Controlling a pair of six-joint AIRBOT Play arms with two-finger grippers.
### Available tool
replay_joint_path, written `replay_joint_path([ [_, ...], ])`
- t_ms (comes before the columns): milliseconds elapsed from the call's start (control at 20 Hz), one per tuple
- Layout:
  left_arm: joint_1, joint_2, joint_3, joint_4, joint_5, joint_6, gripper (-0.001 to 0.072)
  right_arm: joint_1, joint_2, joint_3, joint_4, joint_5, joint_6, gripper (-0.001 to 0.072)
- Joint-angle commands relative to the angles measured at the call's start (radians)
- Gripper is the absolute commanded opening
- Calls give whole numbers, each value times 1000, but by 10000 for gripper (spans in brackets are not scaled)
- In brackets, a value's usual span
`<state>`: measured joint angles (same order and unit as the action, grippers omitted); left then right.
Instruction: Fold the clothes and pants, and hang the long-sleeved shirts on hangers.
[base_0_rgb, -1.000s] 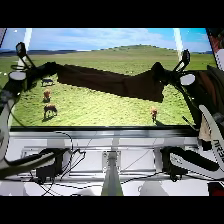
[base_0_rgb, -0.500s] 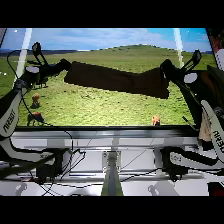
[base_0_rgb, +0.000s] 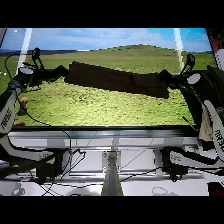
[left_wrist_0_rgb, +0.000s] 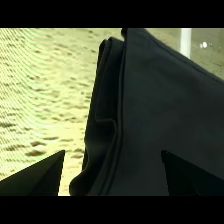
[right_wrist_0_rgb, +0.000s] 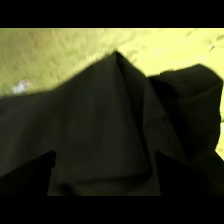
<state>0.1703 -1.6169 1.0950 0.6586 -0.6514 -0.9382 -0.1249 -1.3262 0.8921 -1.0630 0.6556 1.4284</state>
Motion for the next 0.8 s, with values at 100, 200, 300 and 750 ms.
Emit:
replay_joint_path([
  [100, 4, -95, 49, 13, -20, -85, 685, -1, 2, 1, -65, 167, -171, 696],
  [200, -7, -135, 85, -16, -20, -87, 684, -1, 2, 1, -64, 155, -170, 696],
  [300, -41, -167, 113, -15, -20, -86, 589, -1, 2, 1, -58, 144, -170, 696],
  [750, -110, -66, 247, 588, -369, -142, 11, 176, 2, 198, -10, 97, -218, 28],
])
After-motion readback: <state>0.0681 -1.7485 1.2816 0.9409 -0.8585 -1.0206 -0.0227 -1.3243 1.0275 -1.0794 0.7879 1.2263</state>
